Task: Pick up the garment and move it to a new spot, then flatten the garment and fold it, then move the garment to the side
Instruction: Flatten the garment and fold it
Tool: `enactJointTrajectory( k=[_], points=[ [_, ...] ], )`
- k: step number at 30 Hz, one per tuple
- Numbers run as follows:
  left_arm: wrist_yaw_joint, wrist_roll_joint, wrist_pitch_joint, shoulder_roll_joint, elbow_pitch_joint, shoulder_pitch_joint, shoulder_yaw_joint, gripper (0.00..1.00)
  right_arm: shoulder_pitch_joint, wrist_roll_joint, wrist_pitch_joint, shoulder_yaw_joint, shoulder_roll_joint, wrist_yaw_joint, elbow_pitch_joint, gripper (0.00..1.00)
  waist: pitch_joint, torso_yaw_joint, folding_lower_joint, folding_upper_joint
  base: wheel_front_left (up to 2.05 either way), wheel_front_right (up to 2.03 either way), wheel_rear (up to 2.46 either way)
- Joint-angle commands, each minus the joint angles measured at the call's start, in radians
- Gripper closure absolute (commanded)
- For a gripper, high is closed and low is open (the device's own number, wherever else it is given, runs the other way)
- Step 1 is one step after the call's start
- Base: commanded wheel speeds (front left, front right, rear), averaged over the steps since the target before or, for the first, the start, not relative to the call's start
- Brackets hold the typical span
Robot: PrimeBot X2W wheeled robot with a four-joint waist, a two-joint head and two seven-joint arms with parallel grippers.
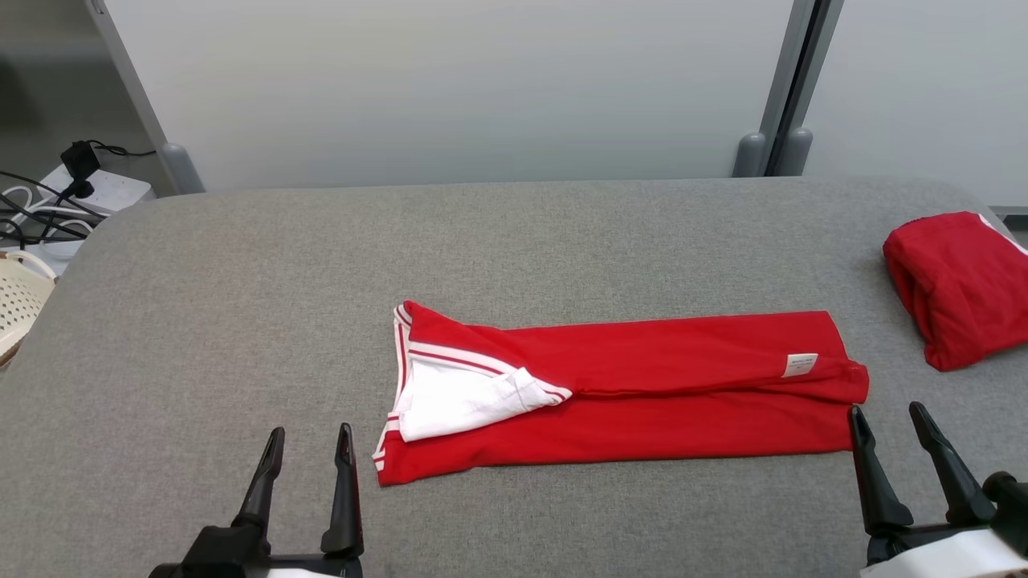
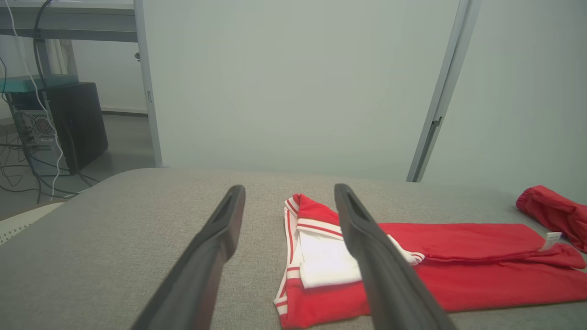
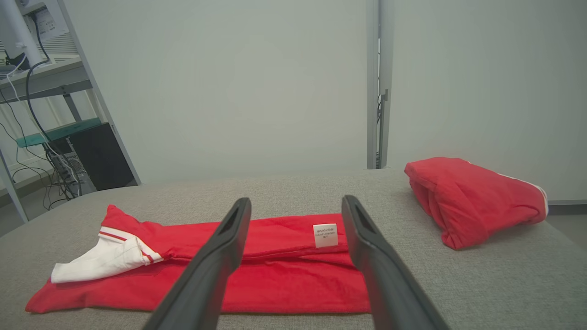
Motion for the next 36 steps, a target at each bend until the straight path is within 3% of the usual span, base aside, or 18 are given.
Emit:
enactJointTrajectory(
  k=[1, 22, 31, 36],
  points=[
    [-0.002, 0.012, -0.010, 0.000, -0.028, -0.018, 0.032, 0.00, -0.010, -0.008, -0.013, 0.019, -0.017, 0.000, -0.029, 0.00, -0.004, 0.000, 0.0000, -0.0001, 0.00, 0.00, 0.00],
    [0.005, 0.032, -0.010, -0.001, -0.020, -0.019, 0.011, 0.00, 0.007, 0.015, -0.013, -0.002, -0.001, 0.000, -0.014, 0.00, -0.011, 0.025, 0.0000, -0.0001, 0.00, 0.00, 0.00],
    [0.007, 0.044, -0.010, -0.001, -0.036, -0.041, -0.004, 0.00, -0.146, 0.115, -0.013, -0.113, 0.056, 0.000, 0.215, 0.00, 0.028, 0.024, 0.0000, -0.0001, 0.00, 0.00, 0.00],
    [0.001, 0.050, -0.010, -0.001, -0.047, -0.070, -0.021, 0.00, -0.279, 0.170, -0.013, -0.129, 0.038, 0.000, 0.392, 0.00, 0.074, 0.040, 0.0000, -0.0001, 0.00, 0.00, 0.00]
  ],
)
